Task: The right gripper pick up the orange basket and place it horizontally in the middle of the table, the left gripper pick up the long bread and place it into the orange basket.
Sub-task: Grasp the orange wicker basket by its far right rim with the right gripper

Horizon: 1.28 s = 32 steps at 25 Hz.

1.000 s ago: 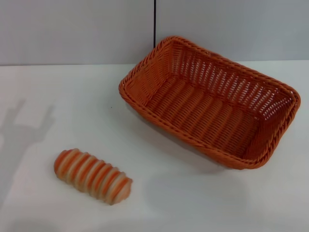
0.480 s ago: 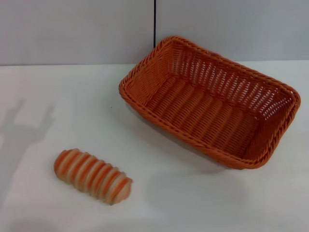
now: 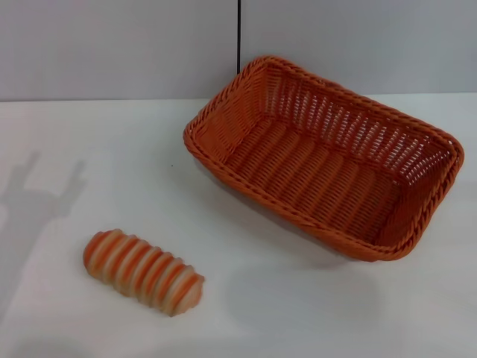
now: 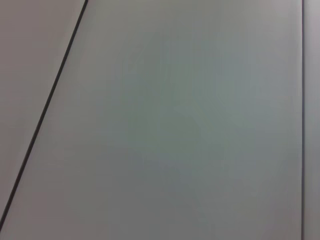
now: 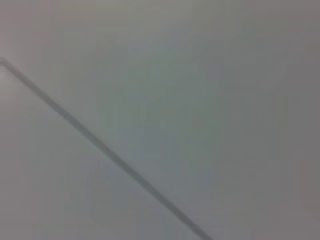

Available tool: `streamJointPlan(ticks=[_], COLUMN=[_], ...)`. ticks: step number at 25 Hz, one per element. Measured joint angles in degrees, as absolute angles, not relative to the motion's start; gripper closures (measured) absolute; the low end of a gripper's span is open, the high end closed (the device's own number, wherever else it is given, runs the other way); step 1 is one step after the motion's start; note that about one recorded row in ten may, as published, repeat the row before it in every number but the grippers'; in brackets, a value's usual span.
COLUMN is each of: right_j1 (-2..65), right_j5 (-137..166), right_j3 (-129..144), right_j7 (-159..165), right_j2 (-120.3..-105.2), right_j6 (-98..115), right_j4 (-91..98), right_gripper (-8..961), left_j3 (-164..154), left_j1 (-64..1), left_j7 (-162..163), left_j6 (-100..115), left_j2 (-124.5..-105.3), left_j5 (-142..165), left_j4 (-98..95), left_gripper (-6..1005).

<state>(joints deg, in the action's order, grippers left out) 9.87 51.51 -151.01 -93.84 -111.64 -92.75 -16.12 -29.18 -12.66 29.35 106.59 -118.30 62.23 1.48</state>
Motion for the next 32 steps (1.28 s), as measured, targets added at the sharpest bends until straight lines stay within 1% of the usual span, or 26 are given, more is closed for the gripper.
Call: streamJointPlan(ticks=[1, 3, 4, 5, 6, 7, 8, 9, 10, 11, 12, 13, 16, 21, 22, 23, 26, 27, 28, 31, 32], right_j1=[9.9, 10.13, 10.13, 10.63, 10.63, 11.44, 11.44, 11.94, 13.02, 13.02, 14.22, 14.22, 16.21, 18.73, 19.58, 19.58, 21.02, 21.97, 21.97, 23.6, 25.19], right_j5=[51.79, 53.3, 53.3, 55.74, 55.74, 58.84, 58.84, 60.41, 63.29, 63.29, 66.1, 66.1, 71.28, 77.02, 77.49, 77.49, 78.13, 79.63, 79.63, 83.96, 88.22], right_j3=[-149.98, -147.7, -147.7, -147.27, -147.27, -147.23, -147.23, -147.22, -147.21, -147.21, -147.19, -147.19, -147.16, -147.13, -147.13, -147.13, -147.07, -146.97, -146.97, -146.63, -146.58], right_j7=[-92.77, -88.55, -88.55, -84.43, -84.43, -79.09, -79.09, -76.24, -72.1, -72.1, -69.26, -69.26, -66.19, -64.68, -64.39, -64.39, -63.86, -63.38, -63.38, -63.14, -62.93], right_j2=[-111.25, -109.65, -109.65, -108.24, -108.24, -106.71, -106.71, -105.95, -104.7, -104.7, -103.86, -103.86, -103.2, -103.03, -102.72, -102.72, -101.76, -101.13, -101.13, -100.36, -99.69], right_j6=[-93.01, -93.6, -93.6, -93.71, -93.71, -94.01, -94.01, -94.36, -95.61, -95.61, -97.21, -97.21, -99.55, -101.21, -102.02, -102.02, -104.27, -105.05, -105.05, -105.28, -105.33], right_j4=[-17.41, -21.81, -21.81, -24.59, -24.59, -27.07, -27.07, -28.33, -30.91, -30.91, -33.73, -33.73, -38.58, -42.53, -42.79, -42.79, -43.0, -43.82, -43.82, -45.6, -46.55], right_gripper=[389, 389, 388, 388, 388, 388, 388, 387, 387, 387, 387, 387, 388, 388, 388, 388, 389, 389, 389, 389, 388], left_j3=[-29.18, -29.18, -29.18, -29.17, -29.17, -29.18, -29.18, -29.17, -29.17, -29.17, -29.18, -29.18, -29.18, -29.18, -29.18, -29.17, -29.18, -29.17, -29.17, -29.19, -29.25], left_j1=[-12.66, -12.66, -12.66, -12.68, -12.68, -12.7, -12.72, -12.73, -12.78, -12.78, -12.83, -12.86, -12.93, -13.02, -13.07, -13.08, -13.1, -13.1, -13.1, -13.13, -13.2], left_j7=[29.36, 29.36, 29.36, 29.36, 29.36, 29.36, 29.36, 29.36, 29.36, 29.36, 29.36, 29.36, 29.36, 29.36, 29.36, 29.36, 29.36, 29.36, 29.36, 29.36, 29.36], left_j6=[106.59, 106.6, 106.6, 106.62, 106.62, 106.62, 106.61, 106.61, 106.61, 106.61, 106.61, 106.6, 106.55, 106.53, 106.52, 106.52, 106.52, 106.51, 106.51, 106.16, 105.99], left_j2=[-118.3, -118.3, -118.3, -118.3, -118.3, -118.3, -118.3, -118.3, -118.3, -118.3, -118.3, -118.3, -118.34, -118.38, -118.39, -118.39, -118.39, -118.39, -118.39, -118.39, -118.39], left_j5=[62.22, 62.23, 62.23, 62.23, 62.23, 62.23, 62.23, 62.23, 62.22, 62.22, 62.23, 62.23, 62.23, 62.23, 62.23, 62.23, 62.22, 62.23, 62.23, 62.23, 62.22], left_j4=[1.54, 1.56, 1.56, 1.58, 1.58, 1.58, 1.59, 1.58, 1.59, 1.59, 1.59, 1.59, 1.58, 1.58, 1.58, 1.58, 1.62, 1.64, 1.64, 1.64, 1.63], left_gripper=[170, 170, 170, 170, 170, 170, 170, 170, 169, 169, 169, 169, 169, 169, 169, 169, 169, 170, 170, 170, 170])
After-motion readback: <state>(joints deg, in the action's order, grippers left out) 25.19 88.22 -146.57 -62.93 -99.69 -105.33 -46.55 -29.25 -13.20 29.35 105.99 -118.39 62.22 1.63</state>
